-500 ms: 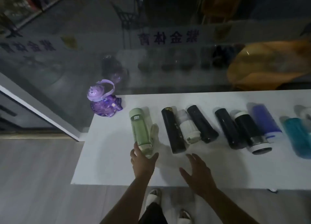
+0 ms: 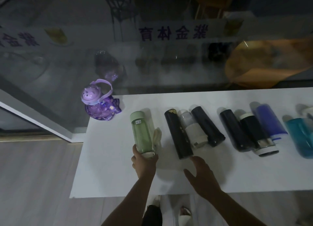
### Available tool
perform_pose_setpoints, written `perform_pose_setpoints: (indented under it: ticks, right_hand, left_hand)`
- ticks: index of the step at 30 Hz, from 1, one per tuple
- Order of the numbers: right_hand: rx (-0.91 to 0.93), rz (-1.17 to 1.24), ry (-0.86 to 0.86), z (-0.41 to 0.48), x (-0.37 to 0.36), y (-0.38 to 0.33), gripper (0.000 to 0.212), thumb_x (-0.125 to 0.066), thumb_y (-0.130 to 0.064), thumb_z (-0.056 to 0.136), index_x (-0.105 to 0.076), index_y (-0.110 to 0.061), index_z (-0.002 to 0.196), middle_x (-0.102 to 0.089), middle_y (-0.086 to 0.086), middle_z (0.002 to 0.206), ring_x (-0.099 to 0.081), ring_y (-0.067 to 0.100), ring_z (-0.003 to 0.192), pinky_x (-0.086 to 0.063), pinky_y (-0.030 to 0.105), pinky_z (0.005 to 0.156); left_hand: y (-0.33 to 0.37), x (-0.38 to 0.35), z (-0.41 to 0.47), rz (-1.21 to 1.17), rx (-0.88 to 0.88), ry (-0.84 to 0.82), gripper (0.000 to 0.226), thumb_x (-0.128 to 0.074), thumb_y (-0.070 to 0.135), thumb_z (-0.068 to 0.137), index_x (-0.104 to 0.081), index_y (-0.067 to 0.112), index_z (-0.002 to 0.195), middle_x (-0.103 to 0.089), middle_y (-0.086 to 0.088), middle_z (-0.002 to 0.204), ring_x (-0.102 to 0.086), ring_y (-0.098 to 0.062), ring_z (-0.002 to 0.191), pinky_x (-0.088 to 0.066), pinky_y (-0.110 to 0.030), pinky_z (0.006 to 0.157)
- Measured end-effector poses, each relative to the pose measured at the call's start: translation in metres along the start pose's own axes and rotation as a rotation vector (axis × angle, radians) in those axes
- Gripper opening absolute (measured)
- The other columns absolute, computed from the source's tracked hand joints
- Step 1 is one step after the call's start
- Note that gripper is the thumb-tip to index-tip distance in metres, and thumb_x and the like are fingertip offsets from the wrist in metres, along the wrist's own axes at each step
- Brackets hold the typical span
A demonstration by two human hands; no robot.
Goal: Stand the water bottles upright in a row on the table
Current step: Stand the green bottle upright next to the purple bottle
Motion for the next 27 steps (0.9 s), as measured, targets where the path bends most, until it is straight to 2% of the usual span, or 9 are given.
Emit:
perform_pose_setpoints:
  ticks: [7,12,14,17,19,21,23,25,27]
  right_hand:
    - [0.104,0.064,0.06,0.0,-0.006,-0.032,0.05,-0.057,-0.04,0.089,-0.047,-0.02,0.134,-0.053,0.0,0.131,-0.052,0.018,0.116,-0.044,0.041,0.099]
    - [0.148,0.112,0.055,0.003,-0.016,-0.044,0.053,-0.059,-0.04,0.089,-0.049,-0.016,0.135,-0.053,0.004,0.136,-0.049,0.02,0.126,-0.042,0.044,0.105]
    - [0.168,0.126,0.052,0.005,-0.018,-0.05,0.053,-0.058,-0.04,0.091,-0.048,-0.016,0.137,-0.051,0.003,0.139,-0.047,0.02,0.129,-0.04,0.043,0.107]
    - [0.199,0.149,0.055,0.005,-0.019,-0.061,0.051,-0.056,-0.041,0.092,-0.047,-0.019,0.138,-0.049,-0.001,0.141,-0.045,0.015,0.131,-0.038,0.037,0.109]
    - [0.204,0.161,0.064,0.004,-0.019,-0.063,0.05,-0.056,-0.041,0.093,-0.047,-0.021,0.138,-0.048,-0.004,0.141,-0.044,0.013,0.131,-0.035,0.032,0.109]
    - [0.214,0.185,0.079,0.003,-0.016,-0.062,0.049,-0.056,-0.041,0.092,-0.047,-0.023,0.137,-0.048,-0.005,0.14,-0.044,0.011,0.129,-0.034,0.029,0.108]
    - [0.207,0.203,0.105,0.003,-0.012,-0.059,0.047,-0.058,-0.04,0.092,-0.049,-0.023,0.135,-0.05,-0.005,0.137,-0.047,0.011,0.125,-0.038,0.03,0.106]
    - [0.173,0.21,0.138,0.001,-0.006,-0.056,0.046,-0.06,-0.038,0.091,-0.05,-0.023,0.133,-0.052,-0.005,0.13,-0.049,0.009,0.118,-0.039,0.028,0.101]
    - [0.136,0.231,0.158,-0.001,0.0,-0.052,0.044,-0.062,-0.035,0.09,-0.051,-0.022,0.131,-0.052,-0.007,0.118,-0.05,0.007,0.107,-0.038,0.024,0.092]
  left_hand:
    - [-0.009,0.063,0.008,0.178,-0.092,-0.056,0.092,-0.081,0.02,0.064,-0.03,0.035,0.139,-0.047,-0.008,0.11,-0.049,-0.037,0.108,-0.046,-0.046,0.092]
    - [0.01,0.11,0.012,0.388,-0.148,-0.126,0.101,-0.083,0.024,0.063,-0.025,0.036,0.144,-0.045,-0.006,0.106,-0.048,-0.035,0.106,-0.045,-0.044,0.094]
    - [0.025,0.128,0.013,0.449,-0.165,-0.147,0.101,-0.084,0.028,0.06,-0.027,0.036,0.143,-0.047,-0.009,0.107,-0.049,-0.035,0.103,-0.047,-0.045,0.094]
    - [0.057,0.151,0.018,0.491,-0.186,-0.179,0.099,-0.08,0.048,0.043,-0.035,0.04,0.131,-0.051,-0.011,0.106,-0.058,-0.036,0.097,-0.054,-0.046,0.087]
    - [0.084,0.161,0.025,0.518,-0.213,-0.192,0.092,-0.08,0.054,0.04,-0.038,0.04,0.121,-0.06,-0.011,0.103,-0.063,-0.033,0.093,-0.055,-0.04,0.081]
    - [0.117,0.166,0.031,0.552,-0.26,-0.2,0.076,-0.086,0.039,0.055,-0.043,0.032,0.118,-0.064,-0.004,0.098,-0.062,-0.026,0.089,-0.052,-0.034,0.077]
    - [0.15,0.166,0.037,0.571,-0.315,-0.211,0.06,-0.085,0.027,0.065,-0.05,0.024,0.114,-0.061,0.001,0.096,-0.06,-0.022,0.087,-0.052,-0.033,0.077]
    - [0.179,0.163,0.04,0.674,-0.368,-0.228,0.05,-0.083,0.031,0.064,-0.056,0.022,0.105,-0.06,0.003,0.094,-0.059,-0.02,0.086,-0.053,-0.032,0.074]
    - [0.2,0.155,0.043,0.759,-0.41,-0.268,0.055,-0.082,0.039,0.055,-0.059,0.018,0.1,-0.064,0.0,0.096,-0.059,-0.019,0.083,-0.054,-0.033,0.075]
Point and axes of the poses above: each hand's wrist, its own z-axis towards the middle knuckle, its own x-axis out of the back of the hand, y = z × x, the point moved 5 cm from there along z, towards the middle knuckle
